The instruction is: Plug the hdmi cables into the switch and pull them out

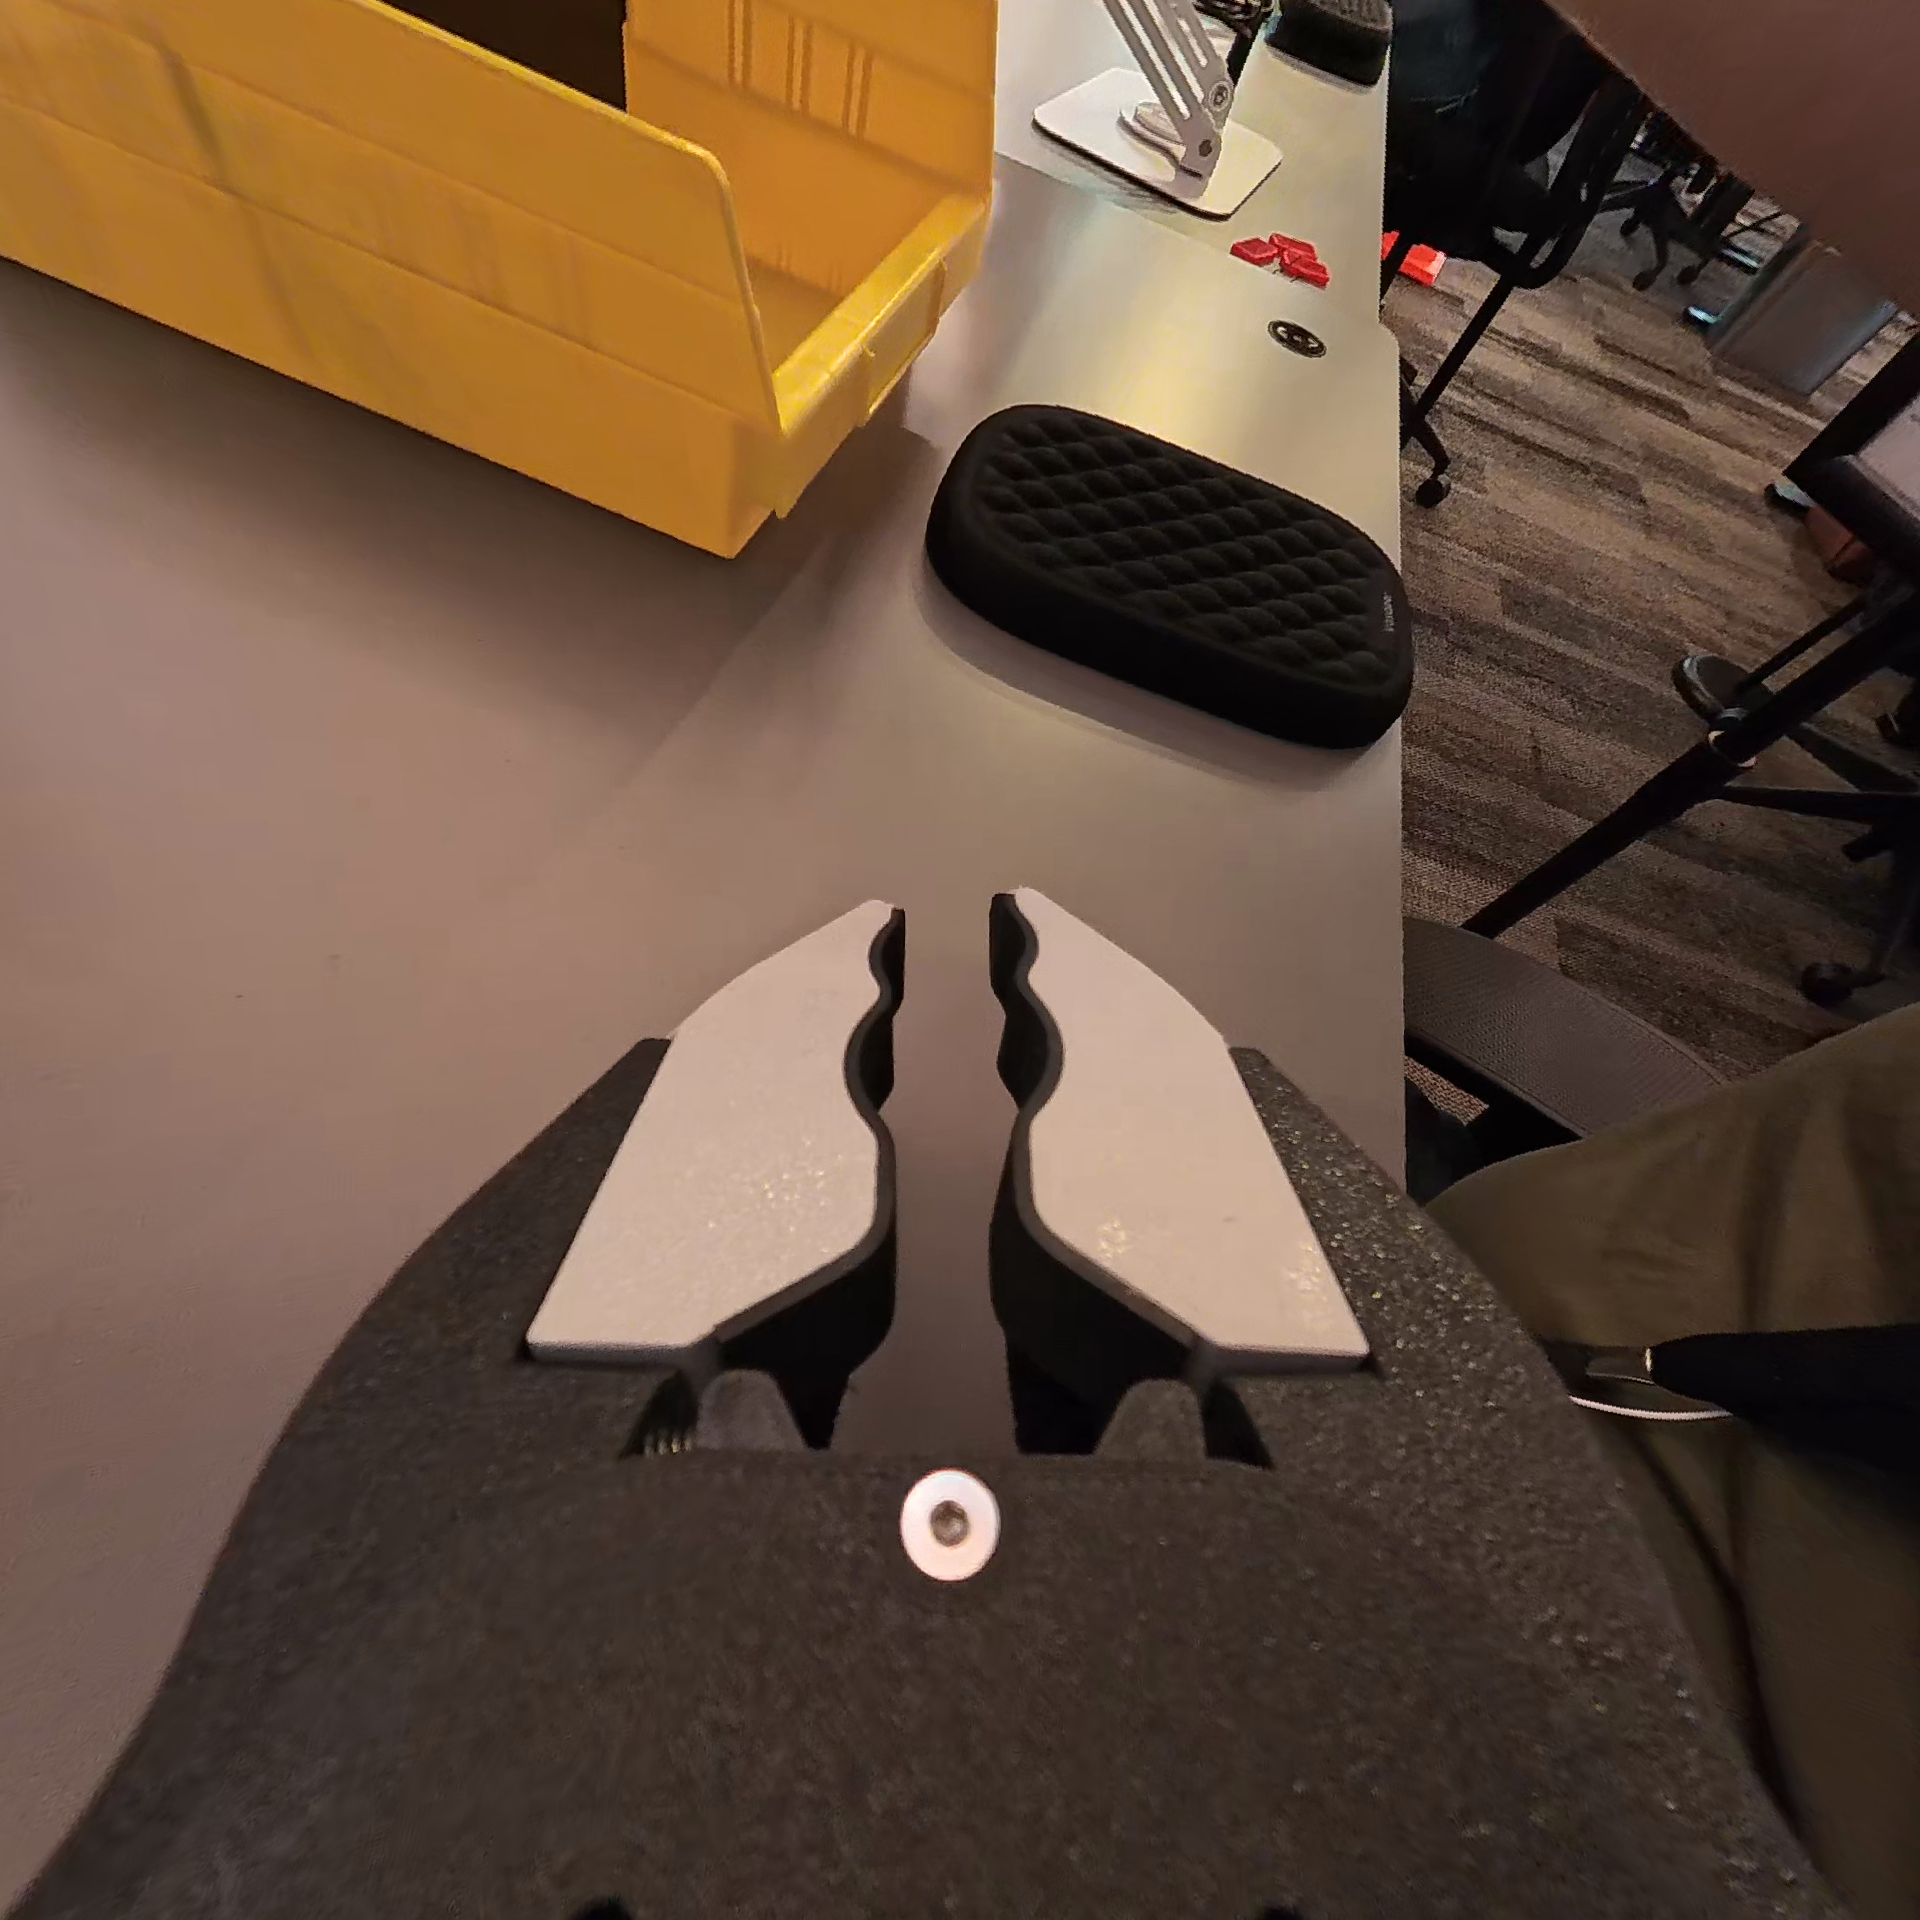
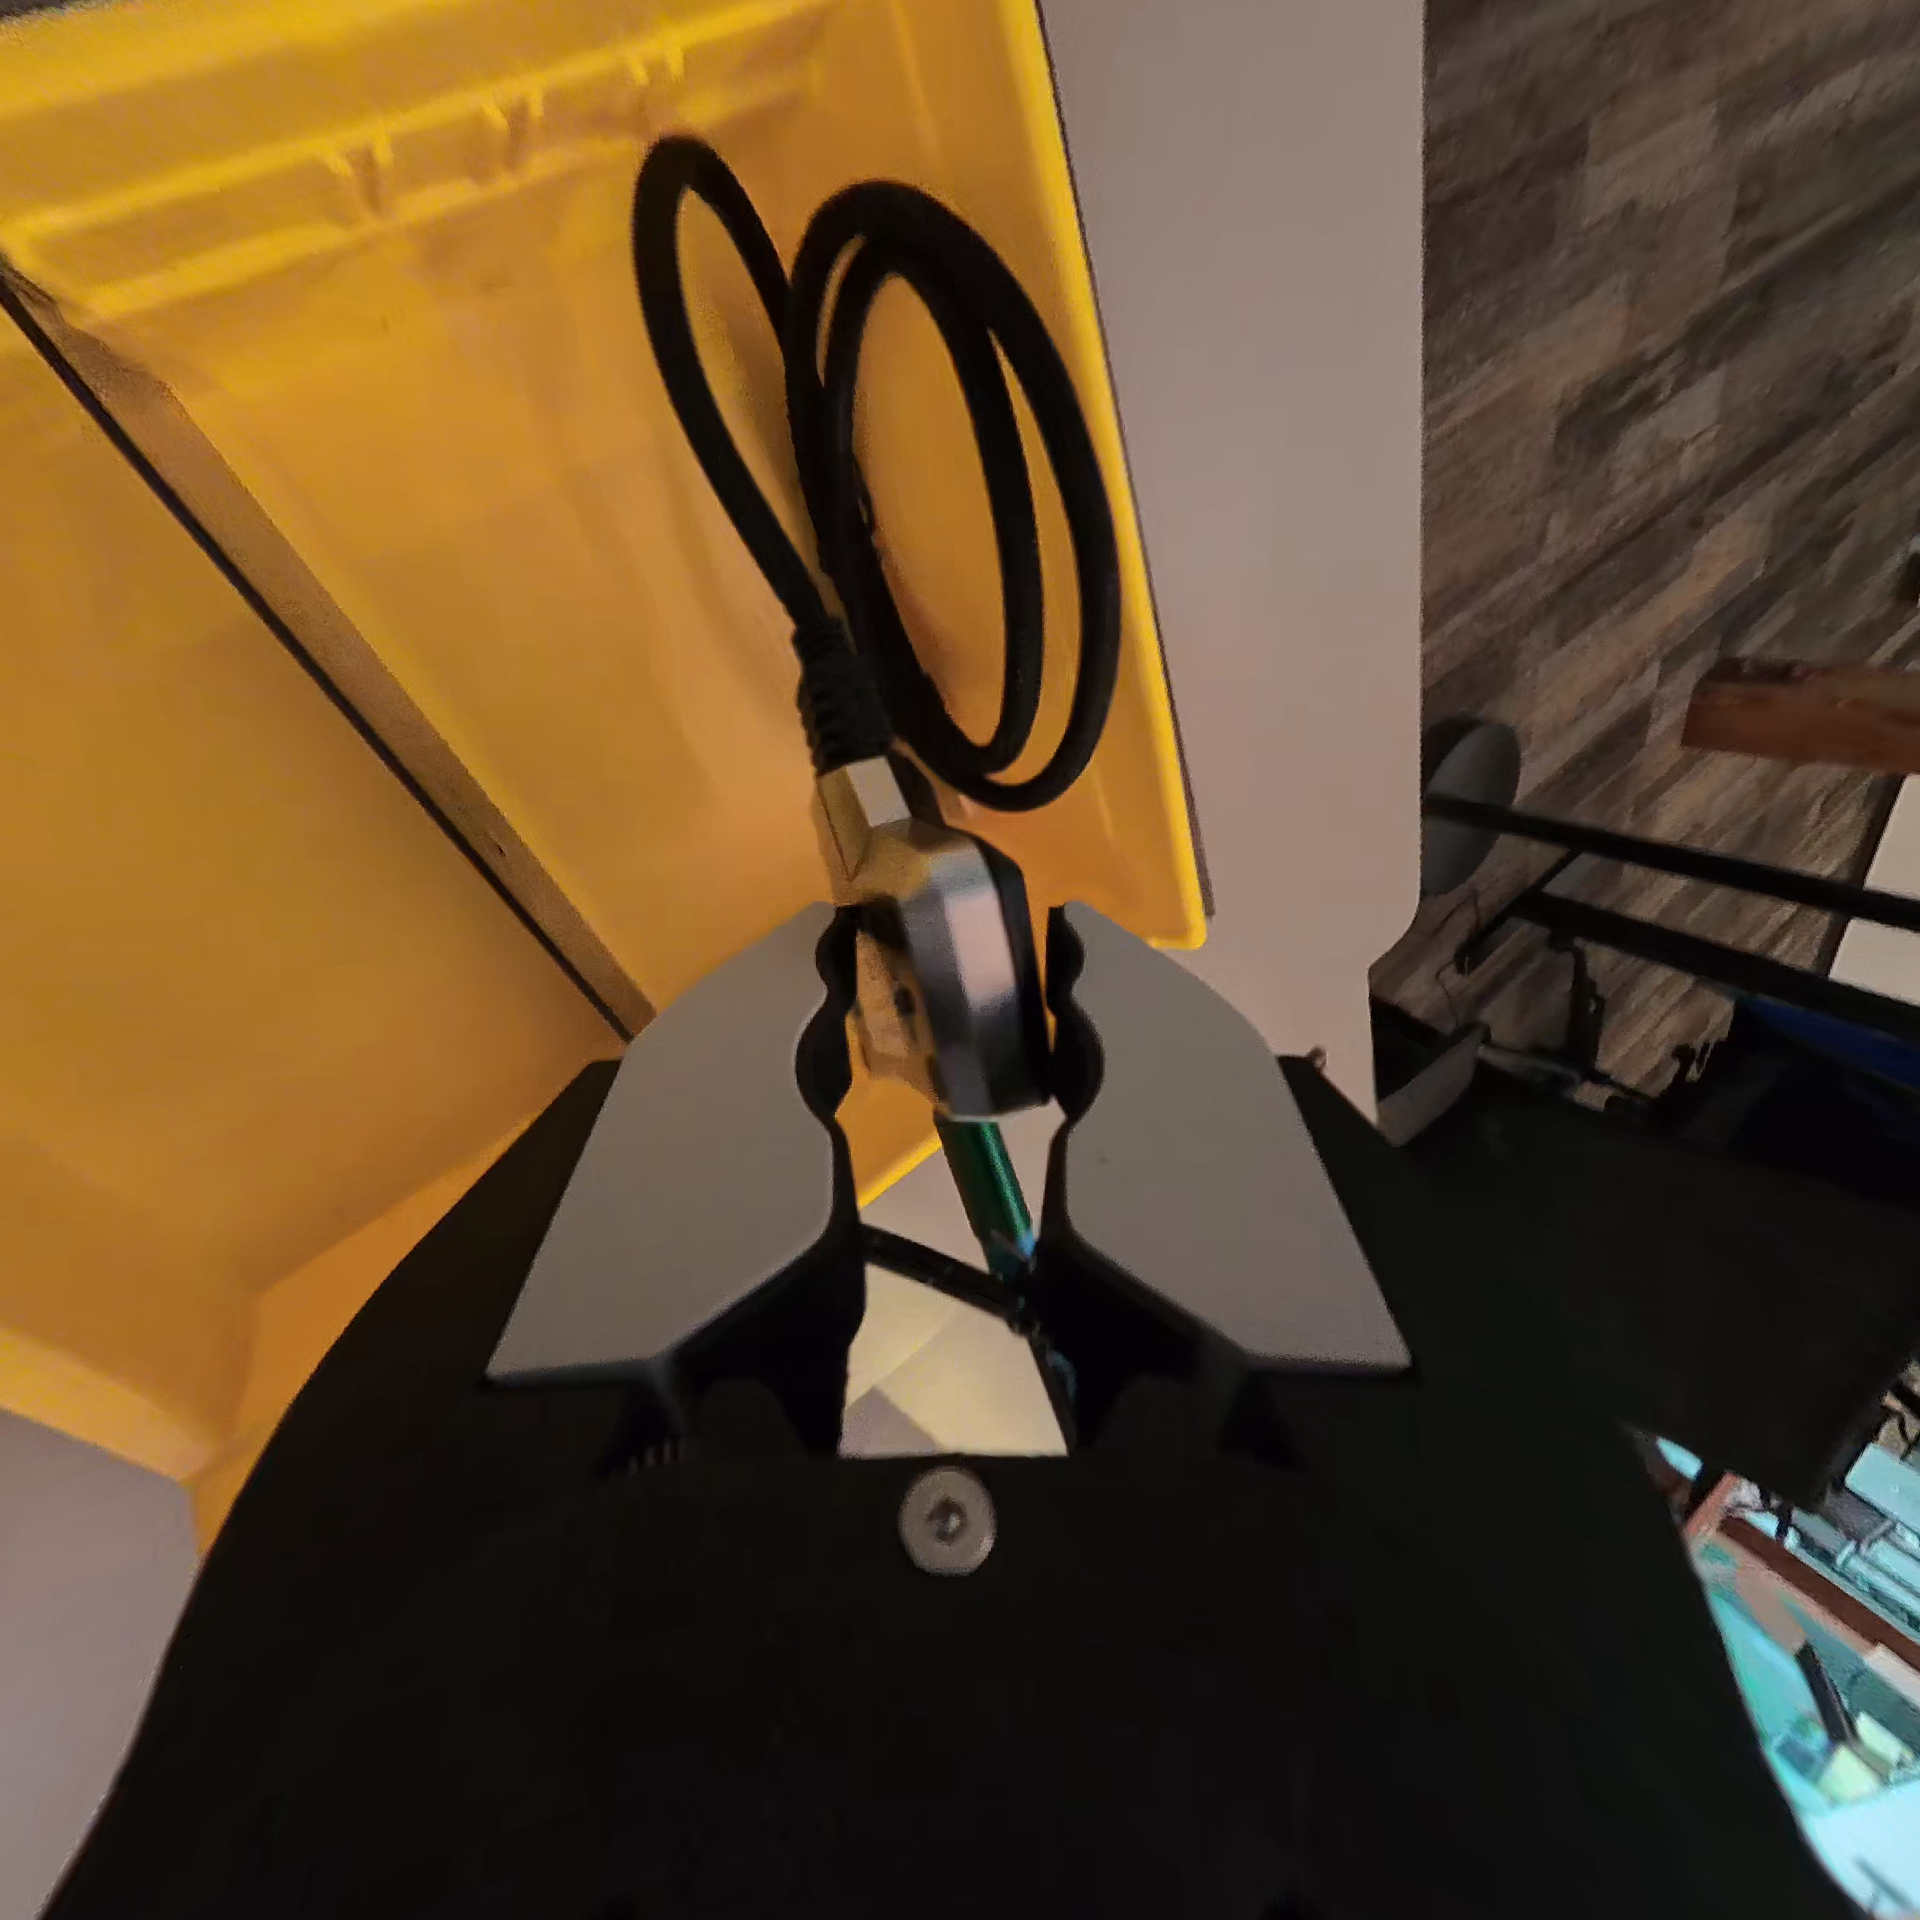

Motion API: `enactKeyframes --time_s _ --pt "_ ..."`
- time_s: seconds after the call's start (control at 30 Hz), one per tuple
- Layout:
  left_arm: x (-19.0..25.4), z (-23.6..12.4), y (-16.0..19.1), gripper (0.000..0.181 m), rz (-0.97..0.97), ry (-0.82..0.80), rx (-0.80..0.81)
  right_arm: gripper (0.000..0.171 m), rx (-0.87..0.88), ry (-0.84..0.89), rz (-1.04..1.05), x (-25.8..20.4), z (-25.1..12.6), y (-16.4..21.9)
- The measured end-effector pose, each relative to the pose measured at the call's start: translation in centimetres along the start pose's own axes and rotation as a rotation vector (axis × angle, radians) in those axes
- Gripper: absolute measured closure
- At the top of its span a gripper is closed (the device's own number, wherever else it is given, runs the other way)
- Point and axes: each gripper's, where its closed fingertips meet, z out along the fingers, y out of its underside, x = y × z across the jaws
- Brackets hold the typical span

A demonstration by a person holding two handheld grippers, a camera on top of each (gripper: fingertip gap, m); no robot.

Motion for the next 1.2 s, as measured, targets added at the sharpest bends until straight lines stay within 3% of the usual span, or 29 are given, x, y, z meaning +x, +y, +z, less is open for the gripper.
enactKeyframes --time_s 0.17,0.3,0.4,0.57,0.7,0.77,0.87,1.0,1.13,1.2 --pt "0.1 -0.1 0.0 0.166 -0.005 0.007 0.000 0.143 -0.051 -0.033 0.047 0.0 -0.6 1.0" --pt "0.2 -0.1 0.1 0.166 0.003 0.007 -0.005 0.140 0.047 -0.012 0.096 1.0 -3.0 0.6" --pt "0.2 -0.2 0.1 0.166 0.007 0.004 -0.008 0.138 0.164 0.106 0.202 3.0 -6.0 1.6" --pt "0.6 -0.3 -0.2 0.166 0.001 0.020 0.005 0.118 0.384 0.163 0.688 4.0 -8.5 9.4" --pt "0.9 0.2 0.1 0.166 0.016 0.026 -0.020 0.123 0.542 0.193 1.127 2.1 -7.7 17.9" --pt "0.8 0.4 0.4 0.166 0.024 0.020 -0.036 0.128 0.672 0.062 1.293 0.1 -6.9 19.6" --pt "0.5 0.6 0.7 0.166 0.018 0.015 -0.047 0.131 1.004 -0.104 1.464 -0.6 -8.0 19.9" --pt "0.2 0.6 0.7 0.167 -0.006 0.015 -0.042 0.135 0.847 -0.058 1.469 -2.2 -5.2 21.3" --pt "-0.2 0.5 0.7 0.167 -0.007 -0.002 -0.040 0.136 0.701 -0.210 1.387 -4.1 -2.9 18.7" --pt "-0.4 0.4 0.7 0.167 -0.001 -0.013 -0.039 0.141 0.629 -0.127 1.361 -3.6 -2.7 19.0"
